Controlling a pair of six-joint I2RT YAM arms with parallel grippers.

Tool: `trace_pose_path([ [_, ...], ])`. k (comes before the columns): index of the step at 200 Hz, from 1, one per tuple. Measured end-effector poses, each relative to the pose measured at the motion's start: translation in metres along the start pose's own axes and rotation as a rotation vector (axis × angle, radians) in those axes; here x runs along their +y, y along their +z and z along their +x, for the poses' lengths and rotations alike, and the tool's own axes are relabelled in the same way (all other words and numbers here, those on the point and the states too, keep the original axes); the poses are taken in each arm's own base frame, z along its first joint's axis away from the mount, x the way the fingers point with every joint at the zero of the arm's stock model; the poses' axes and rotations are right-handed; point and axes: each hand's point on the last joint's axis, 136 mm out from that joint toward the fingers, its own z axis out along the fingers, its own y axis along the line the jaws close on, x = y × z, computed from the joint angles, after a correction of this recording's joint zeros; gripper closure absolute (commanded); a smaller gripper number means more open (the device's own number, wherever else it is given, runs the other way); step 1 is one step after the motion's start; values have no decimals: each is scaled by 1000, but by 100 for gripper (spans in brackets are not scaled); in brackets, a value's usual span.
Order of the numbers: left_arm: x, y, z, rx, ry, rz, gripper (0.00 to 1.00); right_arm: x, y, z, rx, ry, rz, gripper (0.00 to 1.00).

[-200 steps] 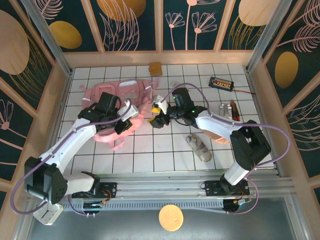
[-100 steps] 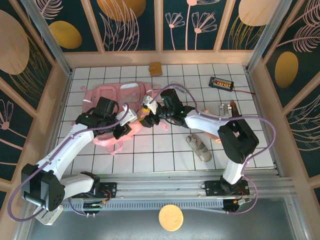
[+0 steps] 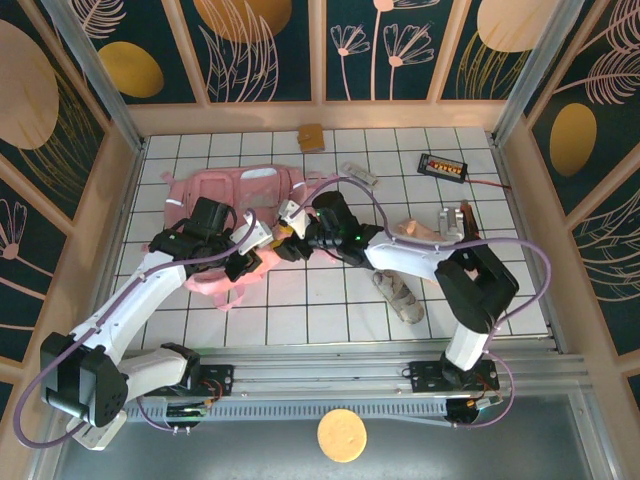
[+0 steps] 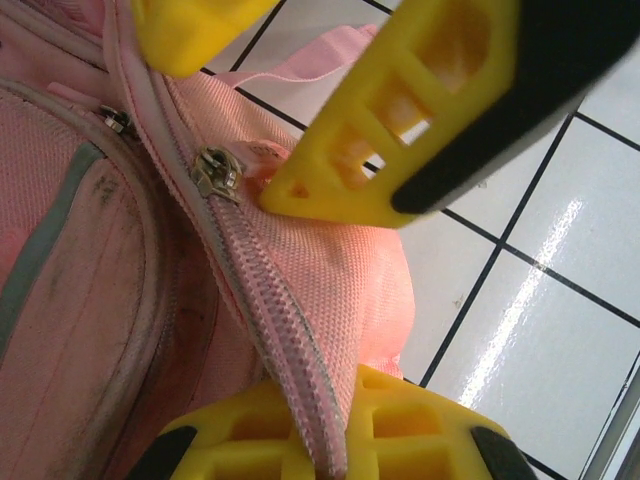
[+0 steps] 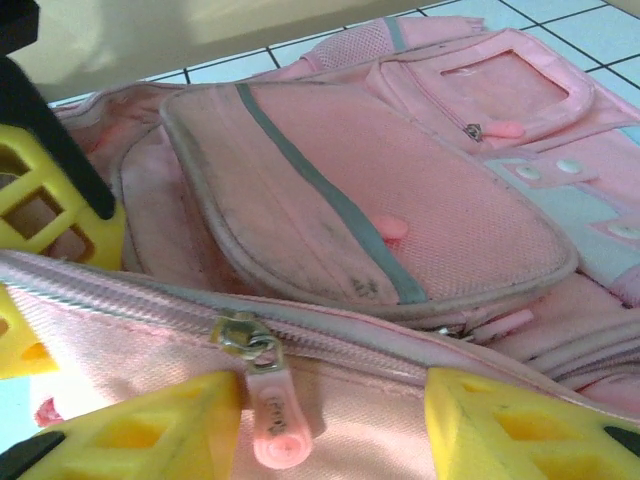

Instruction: Pack the student bag

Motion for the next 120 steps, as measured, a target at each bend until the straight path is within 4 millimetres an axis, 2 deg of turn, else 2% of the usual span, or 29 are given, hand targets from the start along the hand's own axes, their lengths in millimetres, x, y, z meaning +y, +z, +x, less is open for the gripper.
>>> trace_pose_path([
  [21, 0, 0, 1, 1, -1, 1, 100, 9, -2, -2, -12, 15, 9, 48],
  [33, -1, 1, 2, 3, -5, 4, 100, 11, -1, -2, -14, 20, 9, 52],
  [59, -1, 1, 1, 0, -11, 3, 100, 15, 0, -2, -16, 37, 3, 67],
  [83, 0, 1, 1, -2, -15, 1, 100, 17, 0, -3, -19, 41, -2, 78],
  [115, 0, 1, 1, -4, -15, 0, 100, 13, -1, -1, -17, 44, 18, 100],
  [120, 0, 1, 0, -4, -15, 0, 100, 12, -1, -1, -15, 49, 21, 100],
])
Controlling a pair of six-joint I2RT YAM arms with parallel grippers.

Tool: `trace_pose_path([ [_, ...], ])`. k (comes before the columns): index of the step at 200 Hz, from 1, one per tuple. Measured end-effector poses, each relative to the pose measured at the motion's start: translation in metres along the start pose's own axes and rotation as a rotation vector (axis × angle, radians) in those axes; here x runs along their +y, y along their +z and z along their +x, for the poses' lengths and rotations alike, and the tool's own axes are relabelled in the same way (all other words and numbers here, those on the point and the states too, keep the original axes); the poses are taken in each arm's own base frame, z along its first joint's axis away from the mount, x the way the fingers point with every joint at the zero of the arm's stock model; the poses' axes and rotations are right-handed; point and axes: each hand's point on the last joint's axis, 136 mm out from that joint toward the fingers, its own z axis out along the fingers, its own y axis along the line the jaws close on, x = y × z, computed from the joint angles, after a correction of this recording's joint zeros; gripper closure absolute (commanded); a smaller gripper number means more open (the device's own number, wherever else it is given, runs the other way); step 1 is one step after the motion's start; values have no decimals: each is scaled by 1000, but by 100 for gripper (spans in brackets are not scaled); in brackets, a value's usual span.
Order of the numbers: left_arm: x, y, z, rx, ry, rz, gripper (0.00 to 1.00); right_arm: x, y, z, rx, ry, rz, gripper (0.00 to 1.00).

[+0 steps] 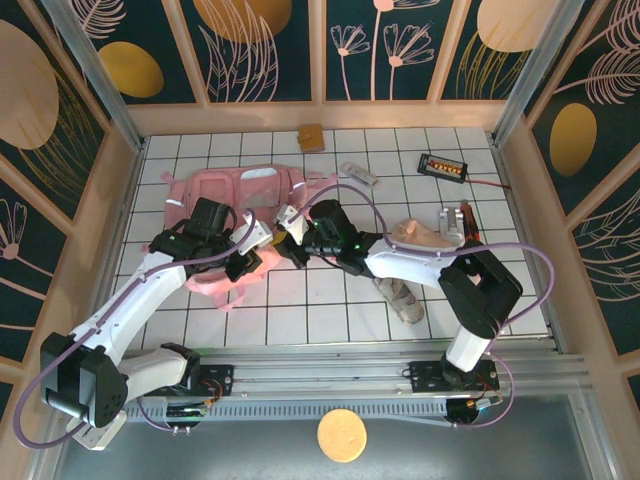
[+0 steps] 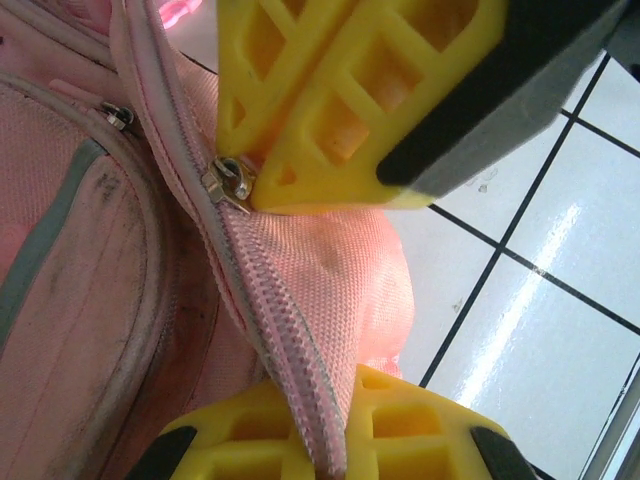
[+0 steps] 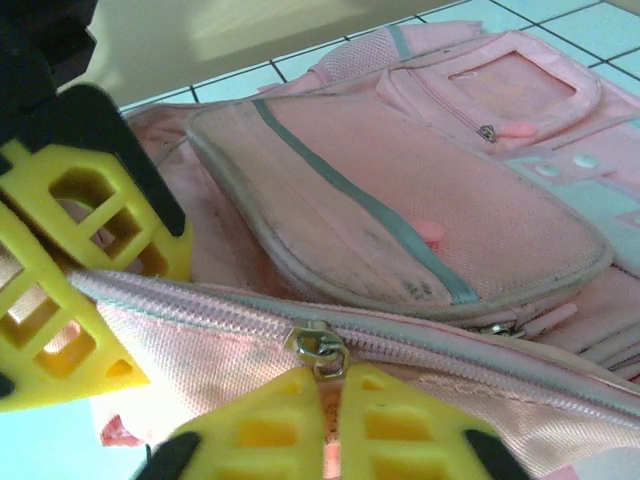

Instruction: Pack the student bag

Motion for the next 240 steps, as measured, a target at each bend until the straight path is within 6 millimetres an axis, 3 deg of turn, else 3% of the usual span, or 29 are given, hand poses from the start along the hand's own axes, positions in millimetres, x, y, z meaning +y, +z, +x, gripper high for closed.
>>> trace_pose_path([
  [45, 0, 0, 0, -10, 5, -5, 100, -9, -9, 1, 8, -5, 1, 100],
  [93, -2, -3, -3, -24, 15, -4, 100, -41, -26, 14, 46, 18, 6, 100],
  [121, -6, -7, -5, -42, 22, 1, 100, -72, -31, 31, 89, 44, 34, 100],
  [151, -10, -11, -2, -50, 32, 3, 100, -125, -22, 57, 152, 94, 95, 100],
  [165, -10, -12, -1, -53, 38, -2, 100, -138, -18, 65, 169, 118, 83, 100],
  [219, -5, -11, -5, -70, 50, -29, 100, -151, -8, 50, 172, 107, 46, 100],
  [226, -5, -11, -5, -71, 50, -29, 100, -151, -8, 49, 170, 110, 41, 88],
  [233, -5, -10, -5, -70, 48, -29, 86, -150, -9, 50, 170, 118, 35, 72],
  [240, -5, -10, -5, -70, 40, -26, 60, -150, -10, 53, 170, 125, 37, 59],
])
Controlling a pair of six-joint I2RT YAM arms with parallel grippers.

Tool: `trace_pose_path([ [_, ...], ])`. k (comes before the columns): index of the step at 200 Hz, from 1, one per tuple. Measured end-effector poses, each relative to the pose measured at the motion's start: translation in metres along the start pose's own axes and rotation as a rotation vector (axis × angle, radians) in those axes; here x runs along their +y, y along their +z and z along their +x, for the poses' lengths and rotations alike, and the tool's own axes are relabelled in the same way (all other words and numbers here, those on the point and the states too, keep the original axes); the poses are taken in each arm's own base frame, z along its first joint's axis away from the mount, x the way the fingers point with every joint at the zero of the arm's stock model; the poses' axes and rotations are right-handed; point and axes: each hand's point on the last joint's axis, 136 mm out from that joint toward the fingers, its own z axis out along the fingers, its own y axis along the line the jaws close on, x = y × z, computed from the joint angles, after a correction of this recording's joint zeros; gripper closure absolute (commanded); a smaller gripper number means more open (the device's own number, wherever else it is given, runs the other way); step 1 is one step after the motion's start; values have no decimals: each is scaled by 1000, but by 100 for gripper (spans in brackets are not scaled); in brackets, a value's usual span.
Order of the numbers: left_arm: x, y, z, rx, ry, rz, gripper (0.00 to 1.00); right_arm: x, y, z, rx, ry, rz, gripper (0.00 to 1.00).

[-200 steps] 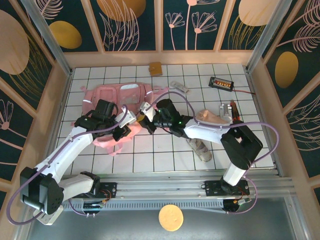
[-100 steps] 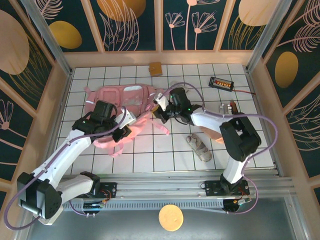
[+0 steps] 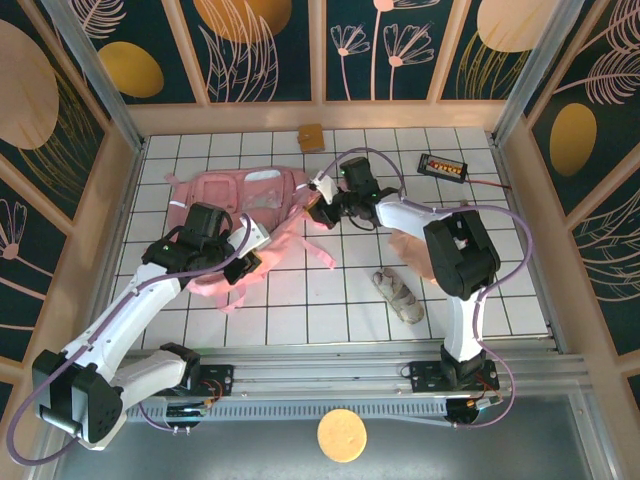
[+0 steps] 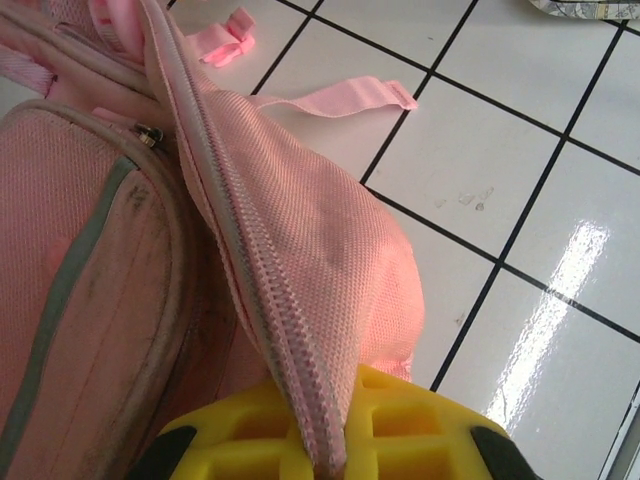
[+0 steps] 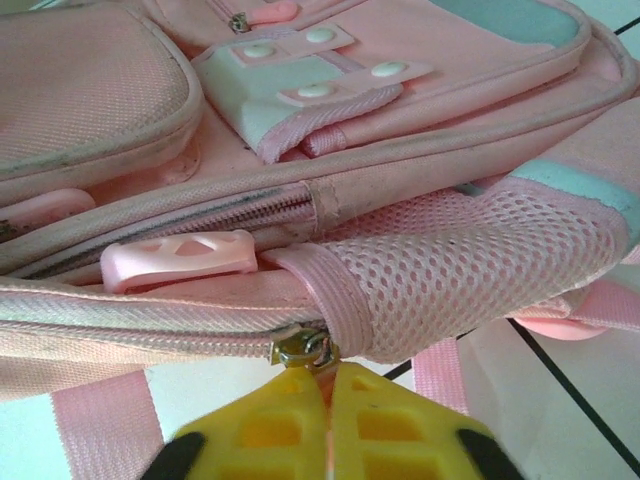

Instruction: Pack the student bag

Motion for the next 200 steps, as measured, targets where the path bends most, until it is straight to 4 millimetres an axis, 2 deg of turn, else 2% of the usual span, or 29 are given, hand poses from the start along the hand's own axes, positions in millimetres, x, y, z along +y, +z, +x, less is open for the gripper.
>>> trace_pose_path([
  [5, -1, 0, 0, -2, -2, 7, 43, -2, -2, 3, 4, 9, 11, 54],
  [9, -2, -1, -1, -8, -6, 12, 36, -6, -3, 7, 9, 16, 25, 52],
  [36, -2, -6, -14, -60, -56, 12, 18, -30, -34, 38, 43, 149, 113, 43],
  [54, 4, -12, -27, -113, -110, -18, 14, -35, -54, 33, 29, 239, 155, 38],
  [66, 10, -16, -36, -140, -153, -46, 14, -31, -64, 17, 7, 310, 154, 38],
  [83, 23, -18, -46, -150, -226, -90, 14, -26, -73, -16, -31, 403, 122, 40],
  [102, 40, -5, -44, -96, -339, -134, 15, -14, -76, -45, -48, 443, 83, 40],
  [113, 50, 9, -36, -38, -419, -154, 15, 2, -70, -54, -39, 380, 66, 40],
  [133, 59, 34, -9, 85, -570, -187, 14, 44, -48, -48, 10, 182, 20, 39],
  [146, 60, 44, 9, 158, -676, -207, 15, 73, -35, -29, 52, 61, -27, 39],
  [154, 59, 46, 15, 183, -734, -210, 15, 80, -31, -18, 73, 20, -42, 39],
  [166, 57, 45, 17, 193, -811, -215, 14, 77, -29, -11, 86, -5, -37, 41],
  [182, 58, 41, 10, 173, -897, -222, 13, 61, -34, -15, 65, -24, -6, 41],
  [189, 60, 38, 6, 157, -934, -225, 10, 54, -36, -18, 50, -34, 10, 41],
  [193, 60, 37, 4, 146, -953, -225, 2, 51, -37, -20, 41, -39, 20, 41],
  [200, 60, 34, 1, 130, -984, -222, 1, 47, -38, -22, 33, -46, 32, 41],
])
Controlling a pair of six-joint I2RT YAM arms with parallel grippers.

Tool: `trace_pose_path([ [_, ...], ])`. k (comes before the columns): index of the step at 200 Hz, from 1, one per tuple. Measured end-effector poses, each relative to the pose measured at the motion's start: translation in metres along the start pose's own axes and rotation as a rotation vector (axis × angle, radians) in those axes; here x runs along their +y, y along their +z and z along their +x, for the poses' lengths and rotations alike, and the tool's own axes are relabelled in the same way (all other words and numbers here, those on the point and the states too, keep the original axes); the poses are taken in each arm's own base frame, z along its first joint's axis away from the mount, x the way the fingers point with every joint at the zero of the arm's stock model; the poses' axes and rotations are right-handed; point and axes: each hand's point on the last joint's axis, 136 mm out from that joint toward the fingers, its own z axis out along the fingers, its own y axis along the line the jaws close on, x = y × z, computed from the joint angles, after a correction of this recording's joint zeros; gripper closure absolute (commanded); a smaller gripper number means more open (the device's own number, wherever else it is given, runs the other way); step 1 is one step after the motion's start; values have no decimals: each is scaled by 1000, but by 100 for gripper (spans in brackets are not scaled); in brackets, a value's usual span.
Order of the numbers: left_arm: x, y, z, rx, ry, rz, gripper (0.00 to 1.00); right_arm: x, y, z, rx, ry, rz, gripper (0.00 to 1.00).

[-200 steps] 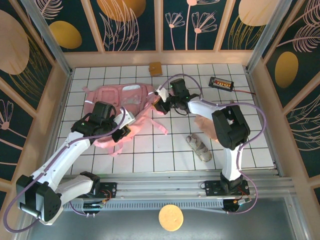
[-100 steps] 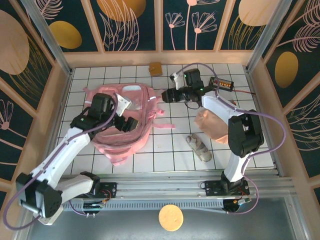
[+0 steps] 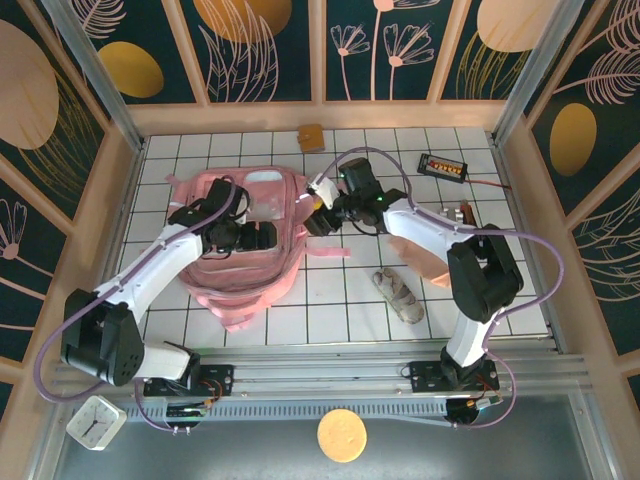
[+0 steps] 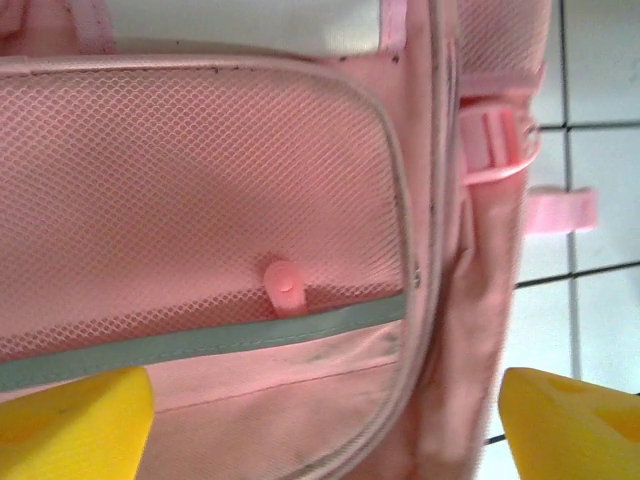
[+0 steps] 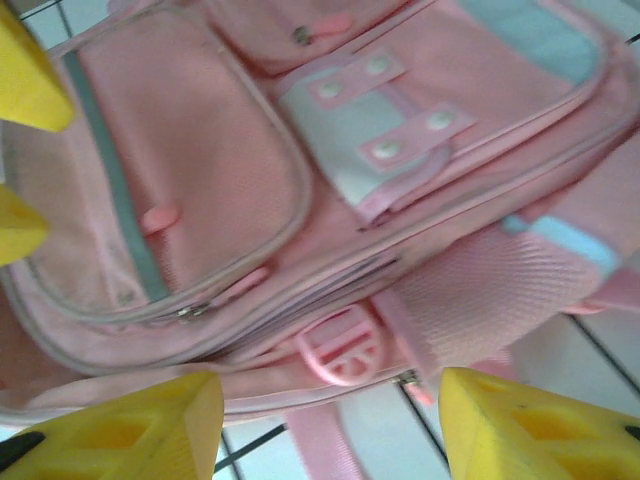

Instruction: Pack the student bag

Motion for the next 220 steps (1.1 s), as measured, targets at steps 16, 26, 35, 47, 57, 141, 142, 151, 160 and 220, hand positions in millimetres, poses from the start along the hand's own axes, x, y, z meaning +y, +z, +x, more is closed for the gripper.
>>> trace_pose_path([
  [16, -3, -8, -3, -17, -88, 29, 1, -2, 0, -7, -31, -22, 13, 40],
  [26, -4, -14, -5, -35, -158, 58, 1, 1, -1, -7, -45, -34, 15, 40],
  [35, -3, -19, -5, -45, -226, 85, 1, 3, -3, -4, -49, -39, 17, 40],
  [47, 2, -22, -2, -52, -333, 118, 1, 5, -6, -3, -54, -45, 20, 40],
  [57, 5, -21, 3, -53, -430, 163, 1, 5, -8, -3, -62, -52, 23, 40],
  [141, 20, -8, 45, -59, -1069, 358, 8, 13, -5, -2, -91, -81, 11, 41],
  [142, 20, -8, 45, -60, -1072, 358, 8, 13, -5, -2, -91, -81, 11, 41],
  [151, 21, -9, 43, -70, -1094, 358, 13, 14, -5, -3, -93, -83, 10, 41],
  [160, 23, -9, 40, -85, -1113, 357, 16, 15, -5, -3, -94, -84, 9, 41],
  [220, 39, 17, 41, -94, -1197, 285, 23, 25, -9, 1, -95, -89, -17, 43],
])
